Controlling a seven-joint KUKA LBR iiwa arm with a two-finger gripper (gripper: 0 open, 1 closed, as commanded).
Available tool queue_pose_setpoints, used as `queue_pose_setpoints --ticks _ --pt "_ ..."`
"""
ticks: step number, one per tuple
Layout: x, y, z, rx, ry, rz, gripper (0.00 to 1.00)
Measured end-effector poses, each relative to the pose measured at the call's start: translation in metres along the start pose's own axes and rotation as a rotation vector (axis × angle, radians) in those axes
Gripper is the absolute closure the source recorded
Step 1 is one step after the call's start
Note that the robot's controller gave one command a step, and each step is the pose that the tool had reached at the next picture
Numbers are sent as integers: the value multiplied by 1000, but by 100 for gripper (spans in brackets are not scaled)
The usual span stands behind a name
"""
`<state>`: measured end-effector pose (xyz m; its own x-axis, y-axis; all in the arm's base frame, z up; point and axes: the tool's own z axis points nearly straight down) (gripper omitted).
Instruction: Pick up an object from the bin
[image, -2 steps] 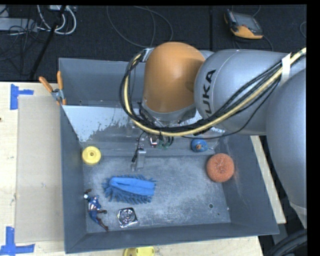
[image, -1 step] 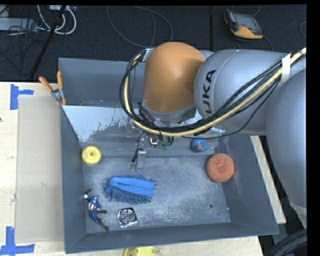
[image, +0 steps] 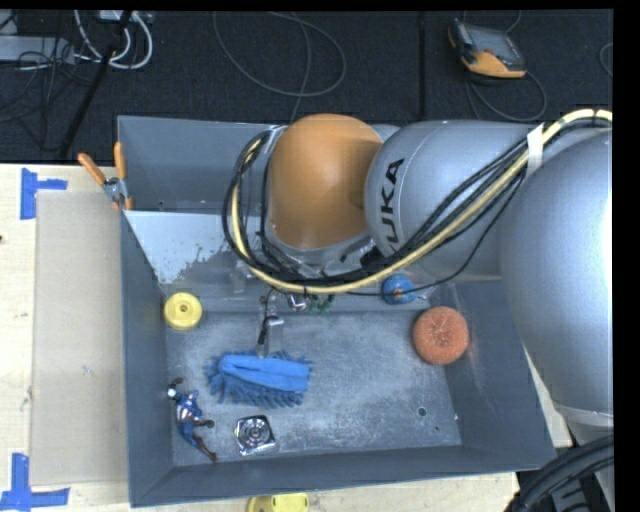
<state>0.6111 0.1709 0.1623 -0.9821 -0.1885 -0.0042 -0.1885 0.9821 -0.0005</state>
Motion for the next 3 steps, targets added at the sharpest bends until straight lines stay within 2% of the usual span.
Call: queue_pose_setpoints --ticks 1,2,3 --pt "90 15 43 -1 7 91 100" --pt "90 15 42 -1 6 93 0" --pt "90 14 42 -1 6 94 0"
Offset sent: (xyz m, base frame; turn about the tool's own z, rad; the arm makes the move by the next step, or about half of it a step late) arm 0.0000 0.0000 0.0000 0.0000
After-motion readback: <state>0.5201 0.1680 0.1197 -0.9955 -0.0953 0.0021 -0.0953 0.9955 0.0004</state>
